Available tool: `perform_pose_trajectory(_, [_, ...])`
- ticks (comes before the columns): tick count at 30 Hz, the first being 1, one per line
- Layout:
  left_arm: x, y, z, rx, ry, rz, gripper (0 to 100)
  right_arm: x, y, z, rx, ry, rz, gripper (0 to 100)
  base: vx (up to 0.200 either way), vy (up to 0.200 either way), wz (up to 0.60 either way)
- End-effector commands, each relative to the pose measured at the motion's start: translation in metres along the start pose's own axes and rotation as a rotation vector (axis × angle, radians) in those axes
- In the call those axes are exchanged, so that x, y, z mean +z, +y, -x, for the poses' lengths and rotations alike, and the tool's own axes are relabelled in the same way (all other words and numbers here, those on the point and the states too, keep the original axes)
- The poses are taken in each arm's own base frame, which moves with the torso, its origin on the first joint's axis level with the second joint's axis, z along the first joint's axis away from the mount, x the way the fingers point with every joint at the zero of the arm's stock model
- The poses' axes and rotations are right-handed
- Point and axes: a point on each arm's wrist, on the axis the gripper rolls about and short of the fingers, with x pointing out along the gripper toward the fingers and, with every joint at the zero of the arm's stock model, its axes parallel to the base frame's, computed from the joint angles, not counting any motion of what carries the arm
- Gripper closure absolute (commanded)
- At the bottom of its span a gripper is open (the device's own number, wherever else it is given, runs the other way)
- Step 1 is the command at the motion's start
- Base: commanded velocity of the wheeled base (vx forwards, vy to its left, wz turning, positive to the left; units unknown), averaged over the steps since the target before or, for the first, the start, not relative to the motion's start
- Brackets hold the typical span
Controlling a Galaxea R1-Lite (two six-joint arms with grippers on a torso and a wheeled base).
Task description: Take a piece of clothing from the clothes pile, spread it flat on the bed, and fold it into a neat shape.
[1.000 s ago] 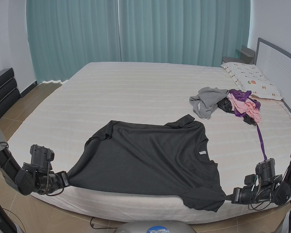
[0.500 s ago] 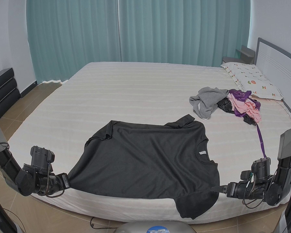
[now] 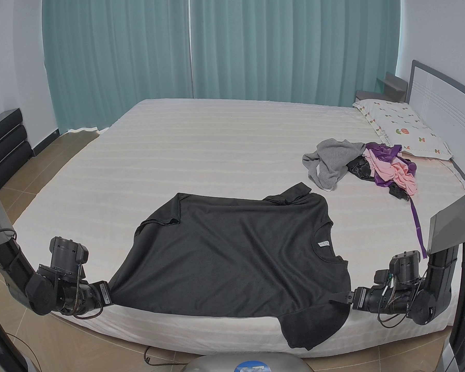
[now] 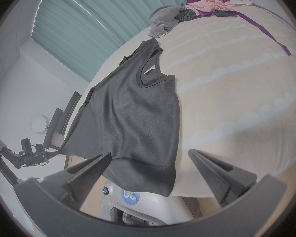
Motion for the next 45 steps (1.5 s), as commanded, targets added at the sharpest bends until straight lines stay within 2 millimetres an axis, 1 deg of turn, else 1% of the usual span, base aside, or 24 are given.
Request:
perform_pose_trajectory(1, [-0.006, 0.003, 0.0, 0.012, 0.021, -0.01, 100, -0.004, -0.006, -0.009, -0.012, 0.02, -0.009, 100, 0.0, 0.0, 0.0])
perform_pose_trajectory(3, [-0.01, 0.006, 0.001, 0.02, 0.034, -0.015, 100, -0.003, -0.007, -0.007, -0.011, 0.003, -0.013, 100, 0.0, 0.0, 0.0])
perform_pose_trajectory(7, [-0.013, 0.007, 0.0, 0.028, 0.047, -0.014, 100, -0.001, -0.01, -0.003, -0.014, -0.025, -0.021, 100, 0.0, 0.0, 0.0])
perform_pose_trajectory(11, [-0.017, 0.009, 0.001, 0.035, 0.06, -0.018, 100, -0.002, -0.014, 0.007, -0.027, -0.034, -0.033, 100, 0.0, 0.0, 0.0])
perform_pose_trajectory(18, [-0.024, 0.013, -0.003, 0.056, 0.094, -0.023, 100, 0.006, -0.024, 0.018, -0.045, -0.108, -0.053, 100, 0.0, 0.0, 0.0])
perform_pose_trajectory(26, [-0.028, 0.009, -0.002, 0.042, 0.109, -0.027, 100, 0.011, -0.035, 0.034, -0.085, -0.154, -0.017, 100, 0.0, 0.0, 0.0])
perform_pose_trajectory(30, [-0.029, 0.008, -0.007, 0.045, 0.114, -0.029, 100, 0.006, -0.038, 0.03, -0.091, -0.123, -0.021, 100, 0.0, 0.0, 0.0])
perform_pose_trajectory(35, [-0.029, 0.007, -0.01, 0.041, 0.111, -0.027, 100, 0.005, -0.037, 0.028, -0.083, -0.124, -0.01, 100, 0.0, 0.0, 0.0])
perform_pose_trajectory(36, [-0.027, 0.006, -0.011, 0.037, 0.103, -0.026, 100, 0.003, -0.035, 0.026, -0.077, -0.113, -0.004, 0, 0.0, 0.0, 0.0])
perform_pose_trajectory(37, [-0.027, 0.006, -0.012, 0.036, 0.1, -0.023, 100, 0.001, -0.035, 0.024, -0.075, -0.107, 0.001, 0, 0.0, 0.0, 0.0])
perform_pose_trajectory(38, [-0.026, 0.005, -0.013, 0.033, 0.094, -0.016, 0, 0.0, -0.035, 0.023, -0.073, -0.103, 0.002, 0, 0.0, 0.0, 0.0])
perform_pose_trajectory(42, [-0.023, 0.003, -0.015, 0.017, 0.062, 0.028, 0, 0.0, -0.034, 0.02, -0.056, -0.12, 0.007, 0, 0.0, 0.0, 0.0])
perform_pose_trajectory(45, [-0.02, 0.002, -0.013, 0.003, 0.038, 0.041, 0, 0.002, -0.032, 0.023, -0.037, -0.133, -0.006, 0, 0.0, 0.0, 0.0])
